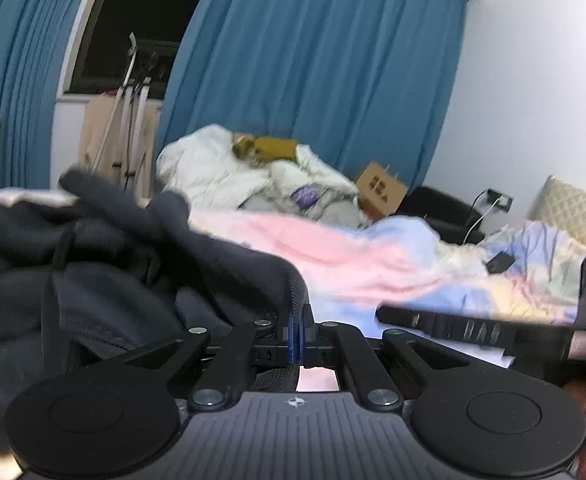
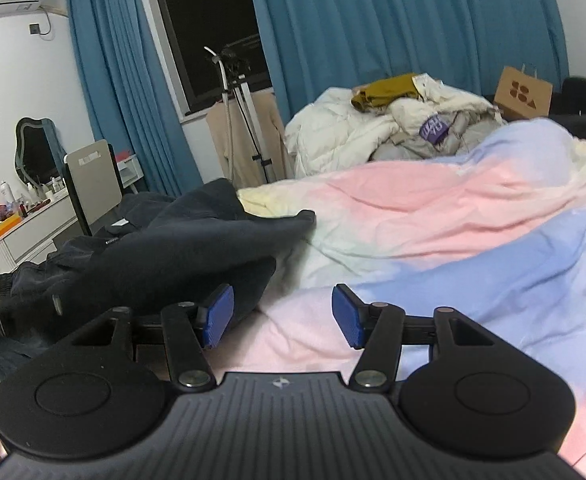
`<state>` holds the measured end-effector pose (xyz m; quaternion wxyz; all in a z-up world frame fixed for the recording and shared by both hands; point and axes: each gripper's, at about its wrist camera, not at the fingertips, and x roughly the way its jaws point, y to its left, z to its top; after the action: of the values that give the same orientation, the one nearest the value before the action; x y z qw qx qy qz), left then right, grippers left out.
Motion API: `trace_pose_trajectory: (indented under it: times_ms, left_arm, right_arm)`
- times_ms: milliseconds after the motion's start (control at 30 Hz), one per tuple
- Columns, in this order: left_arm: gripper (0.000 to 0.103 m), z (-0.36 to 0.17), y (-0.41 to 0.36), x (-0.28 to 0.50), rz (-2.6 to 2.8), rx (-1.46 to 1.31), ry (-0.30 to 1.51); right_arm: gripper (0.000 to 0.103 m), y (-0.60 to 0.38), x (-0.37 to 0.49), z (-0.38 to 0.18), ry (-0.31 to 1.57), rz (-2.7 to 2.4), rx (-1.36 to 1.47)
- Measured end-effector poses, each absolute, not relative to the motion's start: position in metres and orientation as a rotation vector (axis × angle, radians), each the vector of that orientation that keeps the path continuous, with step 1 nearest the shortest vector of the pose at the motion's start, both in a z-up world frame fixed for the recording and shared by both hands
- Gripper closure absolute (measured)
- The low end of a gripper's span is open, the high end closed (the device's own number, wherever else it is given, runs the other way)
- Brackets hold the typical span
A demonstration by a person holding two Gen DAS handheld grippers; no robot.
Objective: Fold clothes
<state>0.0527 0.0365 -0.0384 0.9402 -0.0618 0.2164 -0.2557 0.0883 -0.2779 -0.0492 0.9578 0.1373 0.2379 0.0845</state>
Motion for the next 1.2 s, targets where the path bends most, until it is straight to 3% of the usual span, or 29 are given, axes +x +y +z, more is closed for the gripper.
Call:
trace_pose_trajectory:
  times_ms: [400,567,833,967,1033,1200]
  left_arm:
    - [0.100,-0.066,0.047,0.070,-0.577,-0.249,0.413]
    - [0.100,-0.076,0.054,0.081,-0.587,-0.306,0.396]
    - [0.100,-0.092,0.057,0.090,-0.637,-0.311,0.393]
    - [0.100,-0.099,0.053,0.094,-0.653,-0.323,0.403]
    - [0.100,-0.102,0.055,0.099,-0.655,-0.351,0.412]
    - [0.100,-0.106,0.063,0.104,-0.647,-0.404,0.428]
  right_arm:
    - [0.046,-0.266,0.135,-0.048,0.538,0.217,0.406]
    - [0.043,-0.255,0.195,-0.028,0.580,0.259,0.430]
    - [0.039,-0.189,0.332,-0.016,0.813,0.320,0.243]
    - [0.025,-0.165,0.375,-0.038,0.910,0.323,0.251]
    - [0.029,-0.155,0.386,-0.049,0.926,0.288,0.192]
    - [0.070,-0.165,0.384,-0.060,0.916,0.266,0.286]
